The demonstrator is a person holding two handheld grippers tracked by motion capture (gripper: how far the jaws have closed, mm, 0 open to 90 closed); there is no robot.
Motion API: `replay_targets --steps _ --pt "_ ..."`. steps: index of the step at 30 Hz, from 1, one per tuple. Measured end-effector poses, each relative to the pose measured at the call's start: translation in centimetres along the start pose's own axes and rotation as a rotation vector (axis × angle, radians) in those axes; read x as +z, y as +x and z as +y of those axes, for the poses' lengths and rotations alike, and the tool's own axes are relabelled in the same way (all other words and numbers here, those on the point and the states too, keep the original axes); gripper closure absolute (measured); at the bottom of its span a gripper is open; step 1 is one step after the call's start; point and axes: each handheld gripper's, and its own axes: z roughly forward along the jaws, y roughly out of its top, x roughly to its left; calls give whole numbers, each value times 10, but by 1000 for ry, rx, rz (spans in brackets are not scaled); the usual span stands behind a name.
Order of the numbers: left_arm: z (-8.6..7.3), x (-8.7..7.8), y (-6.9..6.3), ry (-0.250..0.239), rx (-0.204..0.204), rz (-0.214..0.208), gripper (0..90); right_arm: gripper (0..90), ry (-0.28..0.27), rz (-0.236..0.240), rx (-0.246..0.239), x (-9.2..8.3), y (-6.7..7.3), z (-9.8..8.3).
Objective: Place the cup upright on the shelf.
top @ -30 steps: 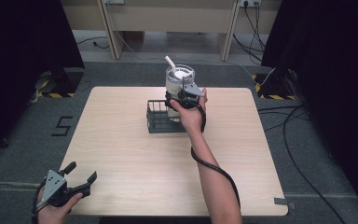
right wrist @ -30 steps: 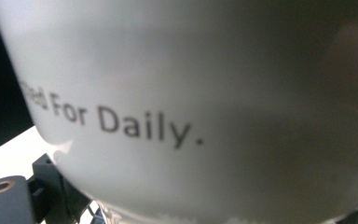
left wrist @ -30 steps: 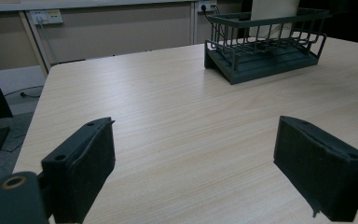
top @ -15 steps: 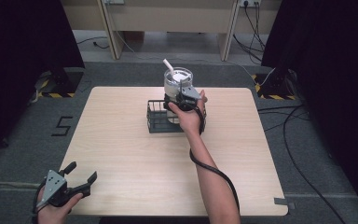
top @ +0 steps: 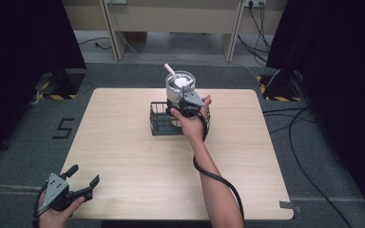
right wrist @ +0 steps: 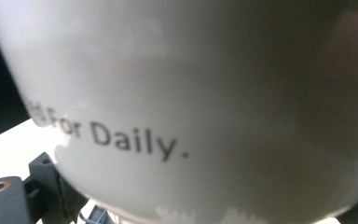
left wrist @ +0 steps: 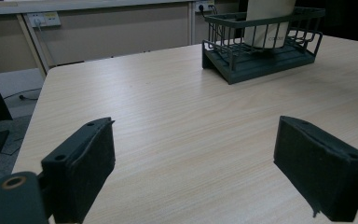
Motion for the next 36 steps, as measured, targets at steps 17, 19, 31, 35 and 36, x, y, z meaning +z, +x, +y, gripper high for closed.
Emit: replay_targets --steps 17,19,31,35,36 --pt "1 -1 1 -3 9 5 113 70 -24 -56 28 -3 8 -4" --pt "1 -1 1 -4 10 6 113 66 -20 -44 19 -2 8 -5" --pt "1 0 0 0 13 2 113 32 -29 1 19 -13 1 -7" --pt "1 0 0 2 13 2 113 18 -35 7 13 -18 3 -8" --pt "1 0 0 1 12 2 113 17 -34 10 18 -19 3 -8"
